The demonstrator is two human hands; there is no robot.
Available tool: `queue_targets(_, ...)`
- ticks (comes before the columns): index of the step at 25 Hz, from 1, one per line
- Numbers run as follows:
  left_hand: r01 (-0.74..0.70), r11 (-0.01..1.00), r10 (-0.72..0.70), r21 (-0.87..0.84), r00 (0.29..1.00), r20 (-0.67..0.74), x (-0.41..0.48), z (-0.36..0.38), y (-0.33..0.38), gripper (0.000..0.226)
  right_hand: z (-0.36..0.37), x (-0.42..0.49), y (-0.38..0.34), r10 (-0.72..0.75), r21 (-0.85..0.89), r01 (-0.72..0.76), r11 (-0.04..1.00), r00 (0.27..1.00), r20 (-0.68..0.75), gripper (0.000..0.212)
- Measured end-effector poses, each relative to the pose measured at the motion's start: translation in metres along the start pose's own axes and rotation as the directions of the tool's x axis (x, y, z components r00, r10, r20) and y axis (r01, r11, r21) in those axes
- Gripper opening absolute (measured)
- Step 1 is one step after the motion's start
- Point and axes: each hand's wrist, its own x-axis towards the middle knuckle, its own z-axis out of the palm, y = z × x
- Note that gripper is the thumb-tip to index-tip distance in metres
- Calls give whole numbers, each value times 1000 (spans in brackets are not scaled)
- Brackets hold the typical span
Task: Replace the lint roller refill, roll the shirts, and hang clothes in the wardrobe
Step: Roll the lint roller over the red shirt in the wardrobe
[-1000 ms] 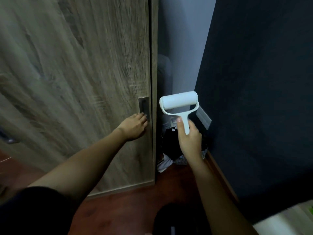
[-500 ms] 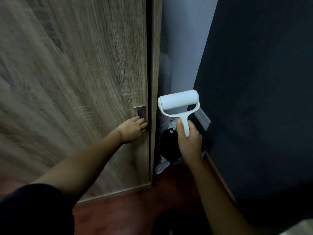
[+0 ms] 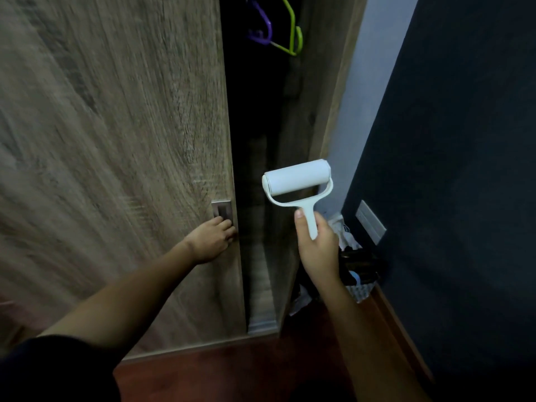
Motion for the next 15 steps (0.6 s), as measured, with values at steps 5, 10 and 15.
queue_targets(5,76,997,-74,-4,983,165,-76,41,-24,41,52,-14,-21,-3,5,3,1000,999,44,31)
queue_targets(10,133,991,-130,8,953,275,-155,80,-51,36,101,-34,-47,-13,-2,13,1000,996,91,32)
queue_targets(15,200,979,-197,22,930,310,-222,112,-66,49,142,-57,-65,-33,31,30,999,994,103,26)
